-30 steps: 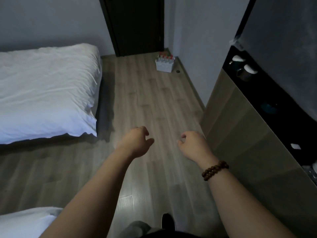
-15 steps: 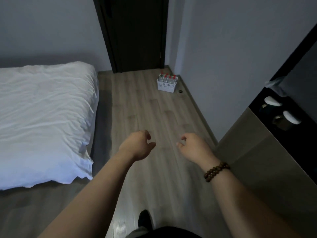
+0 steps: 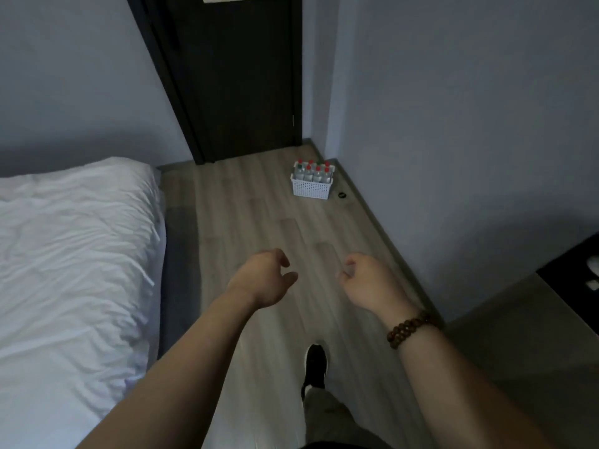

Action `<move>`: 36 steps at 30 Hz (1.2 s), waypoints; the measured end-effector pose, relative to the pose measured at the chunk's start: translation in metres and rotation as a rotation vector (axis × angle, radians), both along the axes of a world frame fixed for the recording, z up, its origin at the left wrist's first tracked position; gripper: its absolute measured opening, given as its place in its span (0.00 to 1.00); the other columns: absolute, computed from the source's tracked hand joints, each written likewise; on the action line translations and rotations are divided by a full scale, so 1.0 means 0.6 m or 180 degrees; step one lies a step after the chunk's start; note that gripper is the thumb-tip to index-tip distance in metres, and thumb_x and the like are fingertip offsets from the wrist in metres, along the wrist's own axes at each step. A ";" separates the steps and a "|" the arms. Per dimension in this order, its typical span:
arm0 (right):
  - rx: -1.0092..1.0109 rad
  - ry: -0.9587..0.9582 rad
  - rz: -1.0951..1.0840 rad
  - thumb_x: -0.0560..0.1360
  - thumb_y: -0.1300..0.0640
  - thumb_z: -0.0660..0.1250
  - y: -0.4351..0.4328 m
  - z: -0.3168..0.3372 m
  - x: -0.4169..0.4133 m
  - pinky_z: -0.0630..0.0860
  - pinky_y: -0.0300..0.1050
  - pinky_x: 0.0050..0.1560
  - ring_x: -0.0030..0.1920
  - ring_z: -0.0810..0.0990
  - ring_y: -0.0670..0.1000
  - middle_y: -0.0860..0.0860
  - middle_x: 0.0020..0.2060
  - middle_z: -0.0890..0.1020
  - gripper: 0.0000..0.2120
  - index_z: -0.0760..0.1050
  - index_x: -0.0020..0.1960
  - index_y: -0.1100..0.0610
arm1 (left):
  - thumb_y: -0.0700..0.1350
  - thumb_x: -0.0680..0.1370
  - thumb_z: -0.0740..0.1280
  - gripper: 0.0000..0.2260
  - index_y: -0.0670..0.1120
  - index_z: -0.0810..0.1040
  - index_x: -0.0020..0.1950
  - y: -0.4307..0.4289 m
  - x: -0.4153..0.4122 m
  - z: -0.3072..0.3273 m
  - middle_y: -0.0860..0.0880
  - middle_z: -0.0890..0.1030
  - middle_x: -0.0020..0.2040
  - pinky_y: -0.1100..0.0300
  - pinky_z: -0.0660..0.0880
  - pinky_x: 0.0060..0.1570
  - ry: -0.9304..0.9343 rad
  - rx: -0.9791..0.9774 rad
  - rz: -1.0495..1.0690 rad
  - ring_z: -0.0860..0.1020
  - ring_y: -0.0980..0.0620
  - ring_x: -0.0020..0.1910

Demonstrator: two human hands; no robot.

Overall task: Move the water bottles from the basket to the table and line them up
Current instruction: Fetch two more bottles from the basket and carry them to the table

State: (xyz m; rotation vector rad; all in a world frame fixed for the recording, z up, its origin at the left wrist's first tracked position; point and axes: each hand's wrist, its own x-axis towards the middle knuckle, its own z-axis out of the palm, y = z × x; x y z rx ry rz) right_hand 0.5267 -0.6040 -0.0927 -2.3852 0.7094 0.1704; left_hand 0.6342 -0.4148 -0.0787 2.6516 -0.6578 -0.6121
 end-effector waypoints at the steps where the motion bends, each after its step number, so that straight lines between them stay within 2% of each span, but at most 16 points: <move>1: 0.0015 -0.0017 0.0016 0.82 0.49 0.65 -0.020 -0.004 0.044 0.75 0.41 0.52 0.58 0.80 0.53 0.53 0.64 0.80 0.20 0.74 0.72 0.55 | 0.56 0.80 0.68 0.20 0.47 0.77 0.68 -0.019 0.040 -0.002 0.47 0.79 0.65 0.54 0.77 0.59 0.0017 0.0013 0.0015 0.79 0.48 0.60; 5: 0.0025 0.0008 0.0100 0.82 0.50 0.65 -0.098 0.008 0.217 0.76 0.43 0.57 0.61 0.80 0.55 0.54 0.65 0.79 0.19 0.75 0.70 0.56 | 0.55 0.81 0.68 0.19 0.46 0.77 0.68 -0.090 0.199 0.014 0.46 0.78 0.66 0.56 0.76 0.60 0.0029 0.0138 0.0048 0.78 0.47 0.62; 11: -0.0056 0.0011 0.0158 0.81 0.49 0.65 -0.193 0.034 0.440 0.78 0.46 0.58 0.61 0.80 0.53 0.52 0.65 0.79 0.19 0.75 0.70 0.53 | 0.53 0.81 0.68 0.19 0.45 0.78 0.68 -0.181 0.409 0.042 0.45 0.79 0.65 0.57 0.75 0.60 -0.0030 -0.0050 0.0193 0.78 0.46 0.63; 17: 0.0006 0.0098 0.0125 0.80 0.50 0.66 -0.262 0.013 0.637 0.79 0.49 0.59 0.59 0.81 0.53 0.52 0.62 0.81 0.18 0.77 0.67 0.55 | 0.54 0.81 0.68 0.18 0.46 0.77 0.67 -0.256 0.614 0.009 0.47 0.79 0.65 0.56 0.75 0.59 0.0084 -0.0019 0.0224 0.77 0.47 0.63; 19: 0.0012 0.0077 0.0091 0.80 0.51 0.66 -0.288 0.002 0.707 0.78 0.47 0.59 0.59 0.81 0.52 0.52 0.63 0.81 0.17 0.77 0.67 0.55 | 0.54 0.81 0.67 0.18 0.47 0.77 0.68 -0.284 0.690 -0.007 0.47 0.79 0.65 0.56 0.76 0.58 0.0129 -0.0021 0.0179 0.78 0.48 0.62; 22: -0.0037 0.0084 0.0056 0.82 0.52 0.66 -0.324 -0.007 0.814 0.74 0.39 0.55 0.59 0.80 0.52 0.52 0.62 0.82 0.17 0.77 0.68 0.57 | 0.54 0.81 0.68 0.18 0.47 0.77 0.67 -0.330 0.812 -0.032 0.48 0.80 0.63 0.57 0.76 0.54 0.0130 -0.0026 0.0111 0.79 0.49 0.59; 24: -0.0003 0.0093 0.0011 0.82 0.53 0.65 -0.349 -0.007 0.887 0.73 0.39 0.54 0.60 0.80 0.52 0.54 0.63 0.81 0.18 0.76 0.69 0.58 | 0.54 0.81 0.68 0.17 0.48 0.78 0.66 -0.359 0.895 -0.044 0.48 0.81 0.62 0.58 0.75 0.52 0.0118 0.0026 0.0001 0.79 0.50 0.57; 26: 0.0013 0.0169 -0.0003 0.83 0.54 0.64 -0.372 -0.006 0.958 0.74 0.39 0.53 0.58 0.80 0.52 0.55 0.63 0.81 0.18 0.76 0.70 0.59 | 0.55 0.80 0.69 0.17 0.47 0.78 0.65 -0.385 0.975 -0.052 0.48 0.80 0.62 0.56 0.76 0.55 0.0158 0.0075 -0.0088 0.79 0.50 0.57; 29: 0.0024 0.0195 -0.0067 0.83 0.55 0.64 -0.409 -0.010 1.054 0.72 0.36 0.44 0.52 0.79 0.49 0.54 0.59 0.82 0.15 0.78 0.66 0.59 | 0.55 0.80 0.69 0.17 0.47 0.78 0.64 -0.425 1.090 -0.058 0.47 0.80 0.61 0.54 0.77 0.57 0.0183 0.0119 -0.0169 0.79 0.49 0.58; 32: 0.0008 0.0239 -0.0142 0.81 0.51 0.65 -0.451 -0.027 1.135 0.77 0.41 0.48 0.51 0.81 0.50 0.52 0.57 0.83 0.15 0.79 0.65 0.54 | 0.54 0.80 0.69 0.17 0.47 0.79 0.64 -0.471 1.185 -0.068 0.47 0.81 0.61 0.56 0.76 0.56 0.0252 0.0106 -0.0224 0.79 0.49 0.57; 36: 0.0096 0.0360 -0.0193 0.82 0.50 0.64 -0.519 -0.069 1.245 0.78 0.41 0.44 0.45 0.80 0.47 0.49 0.51 0.84 0.10 0.80 0.59 0.52 | 0.54 0.79 0.70 0.17 0.46 0.79 0.64 -0.536 1.302 -0.109 0.46 0.81 0.60 0.56 0.75 0.55 0.0405 0.0149 -0.0272 0.79 0.48 0.57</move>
